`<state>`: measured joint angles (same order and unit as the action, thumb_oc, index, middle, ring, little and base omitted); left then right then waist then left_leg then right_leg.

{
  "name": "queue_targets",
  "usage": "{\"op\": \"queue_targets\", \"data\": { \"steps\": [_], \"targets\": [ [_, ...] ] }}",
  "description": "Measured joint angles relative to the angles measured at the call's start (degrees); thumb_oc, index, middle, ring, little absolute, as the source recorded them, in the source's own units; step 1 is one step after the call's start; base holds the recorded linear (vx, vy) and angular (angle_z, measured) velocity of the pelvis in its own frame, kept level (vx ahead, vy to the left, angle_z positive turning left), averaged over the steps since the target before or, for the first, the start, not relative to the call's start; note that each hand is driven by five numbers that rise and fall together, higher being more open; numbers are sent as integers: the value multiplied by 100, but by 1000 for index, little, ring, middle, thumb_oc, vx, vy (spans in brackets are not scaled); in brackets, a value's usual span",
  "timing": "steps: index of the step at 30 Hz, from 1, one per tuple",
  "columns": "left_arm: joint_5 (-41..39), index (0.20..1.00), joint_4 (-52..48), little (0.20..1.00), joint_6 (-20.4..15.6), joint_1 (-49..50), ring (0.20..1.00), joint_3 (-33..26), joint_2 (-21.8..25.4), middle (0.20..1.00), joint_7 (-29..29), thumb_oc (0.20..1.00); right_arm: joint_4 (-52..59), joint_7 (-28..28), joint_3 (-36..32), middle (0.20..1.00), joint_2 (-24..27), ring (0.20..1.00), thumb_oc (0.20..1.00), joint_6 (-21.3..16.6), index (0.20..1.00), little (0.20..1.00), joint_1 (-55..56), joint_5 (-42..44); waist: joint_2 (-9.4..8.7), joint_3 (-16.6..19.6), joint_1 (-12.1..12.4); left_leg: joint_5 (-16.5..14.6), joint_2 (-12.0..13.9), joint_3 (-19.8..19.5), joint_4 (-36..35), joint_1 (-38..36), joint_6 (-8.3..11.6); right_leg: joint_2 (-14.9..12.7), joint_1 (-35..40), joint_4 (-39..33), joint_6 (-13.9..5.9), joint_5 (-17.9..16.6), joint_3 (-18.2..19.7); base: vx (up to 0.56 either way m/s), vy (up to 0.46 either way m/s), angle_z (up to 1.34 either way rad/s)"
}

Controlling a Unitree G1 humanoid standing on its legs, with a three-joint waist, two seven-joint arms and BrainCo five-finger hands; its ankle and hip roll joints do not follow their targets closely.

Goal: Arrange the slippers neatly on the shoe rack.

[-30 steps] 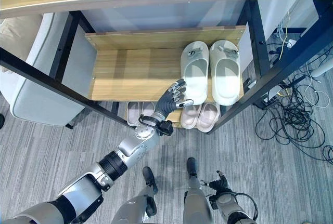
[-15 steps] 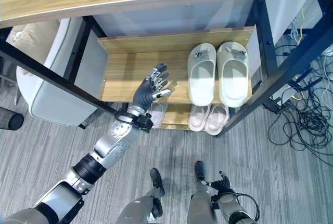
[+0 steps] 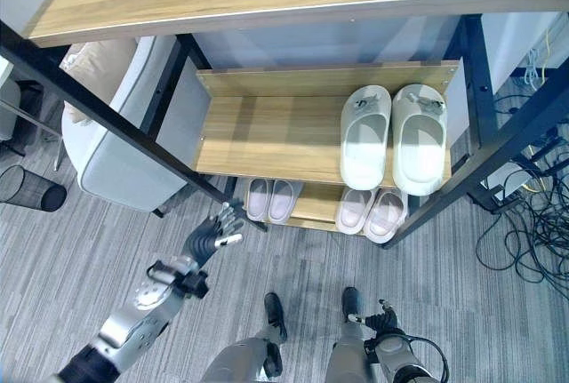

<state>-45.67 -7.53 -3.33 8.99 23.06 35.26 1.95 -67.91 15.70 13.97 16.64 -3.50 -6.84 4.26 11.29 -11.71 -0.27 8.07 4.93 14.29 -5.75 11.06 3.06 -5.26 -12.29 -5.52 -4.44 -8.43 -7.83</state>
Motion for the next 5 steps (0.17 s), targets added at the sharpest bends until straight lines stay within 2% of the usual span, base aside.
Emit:
{"op": "queue_targets", "data": {
  "steps": [2,5],
  "targets": [
    [-157,1000,27,1000,21,131,1000,-110,121,1000,125,1000,-138,-42,-3,1000,52,1000,1000,24,1000,1000,138,-16,-17,19,57,11,-2,-125,0,-8,16,-2,77,0,-18,23,-87,13,-24,23],
    [-202,1000,419,1000,57,100,1000,-54,120,1000,293,1000,-162,-129,6,1000,-24,1000,1000,15,1000,1000,189,-17,-183,135,79,14,4,-155,-1,-7,21,10,72,-1,-18,25,-89,3,-4,2]
  ]
}}
